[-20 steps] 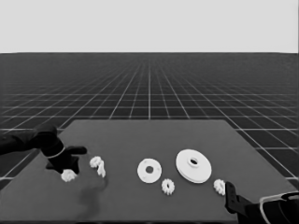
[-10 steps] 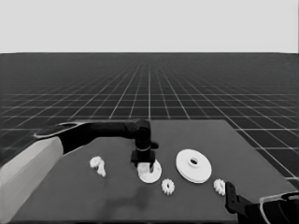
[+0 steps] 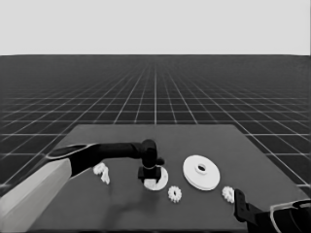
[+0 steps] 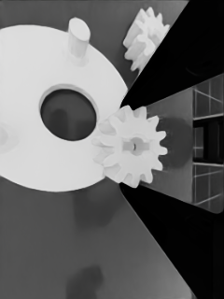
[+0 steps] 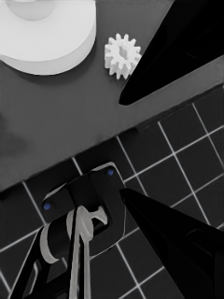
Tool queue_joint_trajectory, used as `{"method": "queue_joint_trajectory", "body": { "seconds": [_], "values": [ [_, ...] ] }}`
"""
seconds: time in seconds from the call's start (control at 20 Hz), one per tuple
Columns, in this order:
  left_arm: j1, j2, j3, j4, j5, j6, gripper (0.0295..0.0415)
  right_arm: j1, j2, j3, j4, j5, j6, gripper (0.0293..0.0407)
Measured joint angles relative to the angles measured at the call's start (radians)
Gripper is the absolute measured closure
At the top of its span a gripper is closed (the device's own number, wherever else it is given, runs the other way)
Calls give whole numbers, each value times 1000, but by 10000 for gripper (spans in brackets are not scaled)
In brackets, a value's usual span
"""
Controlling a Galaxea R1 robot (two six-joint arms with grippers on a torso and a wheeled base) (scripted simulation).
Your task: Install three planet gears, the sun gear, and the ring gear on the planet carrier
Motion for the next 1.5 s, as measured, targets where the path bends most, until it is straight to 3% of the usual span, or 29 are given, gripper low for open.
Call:
{"method": "queue_joint_trajectory", "body": {
  "seconds": [0.1, 0.2, 0.5, 0.65, 1.0, 1.05, 1.1, 1.15, 1.3, 1.5],
  "values": [
    [0, 0, 0, 1, 0, 0, 339, 0, 0, 0, 0, 0, 0, 315],
    [0, 0, -1, 1, 0, 0, 327, 0, 0, 0, 0, 0, 0, 315],
    [1, 0, -1, 1, 0, 0, 326, 0, 0, 0, 0, 0, 0, 315],
    [-133, -17, 87, -131, 30, -63, 326, 0, 0, 0, 0, 0, 0, 315],
    [-170, -18, 97, -168, 31, -71, 326, 0, 0, 0, 0, 0, 0, 315],
    [-186, -211, 231, -188, -9, 114, 325, 0, 0, 0, 0, 0, 0, 315],
    [-198, -449, 224, -206, -37, 291, 325, 0, 0, 0, 0, 0, 0, 315],
    [-202, -547, 133, -222, -57, 442, 326, 0, 0, 0, 0, 0, 0, 315],
    [-205, -586, -48, -244, -76, 636, 326, 0, 0, 0, 0, 0, 0, 315],
    [-204, -580, -99, -250, -80, 682, 326, 0, 0, 0, 0, 0, 0, 315]
  ]
}}
